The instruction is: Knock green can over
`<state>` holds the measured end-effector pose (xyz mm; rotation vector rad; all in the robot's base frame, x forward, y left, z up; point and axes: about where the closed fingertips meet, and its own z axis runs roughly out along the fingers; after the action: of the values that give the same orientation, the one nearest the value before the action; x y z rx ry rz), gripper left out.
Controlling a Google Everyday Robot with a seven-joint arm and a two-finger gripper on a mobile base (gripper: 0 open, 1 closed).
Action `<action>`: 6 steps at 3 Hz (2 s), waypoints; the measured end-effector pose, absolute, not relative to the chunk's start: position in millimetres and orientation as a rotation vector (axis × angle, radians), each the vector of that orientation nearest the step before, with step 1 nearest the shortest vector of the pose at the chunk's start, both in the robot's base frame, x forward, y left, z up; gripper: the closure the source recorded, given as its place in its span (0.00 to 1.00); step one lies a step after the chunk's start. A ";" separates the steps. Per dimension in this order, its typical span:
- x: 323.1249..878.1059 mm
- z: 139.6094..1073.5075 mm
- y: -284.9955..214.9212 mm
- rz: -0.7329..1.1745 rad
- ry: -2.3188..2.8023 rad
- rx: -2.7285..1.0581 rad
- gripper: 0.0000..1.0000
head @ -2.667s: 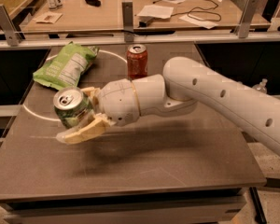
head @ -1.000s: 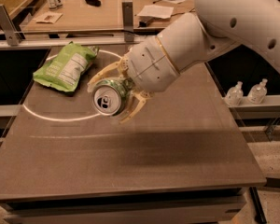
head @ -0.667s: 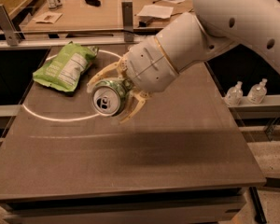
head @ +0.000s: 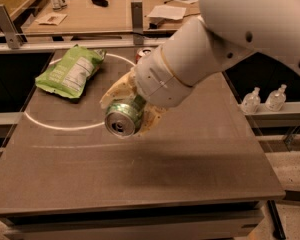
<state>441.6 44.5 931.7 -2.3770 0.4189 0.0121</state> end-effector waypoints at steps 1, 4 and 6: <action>448.6 926.2 32.1 -0.154 0.263 -2.492 1.00; 447.6 866.4 14.4 -0.094 0.085 -2.701 1.00; 441.3 833.5 9.2 -0.034 0.040 -2.859 0.82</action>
Offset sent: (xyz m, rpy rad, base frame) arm 0.0148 -0.0338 -0.0432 -0.2938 -0.2152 0.2422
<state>441.3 9.2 833.5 -2.8586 0.0396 -0.0339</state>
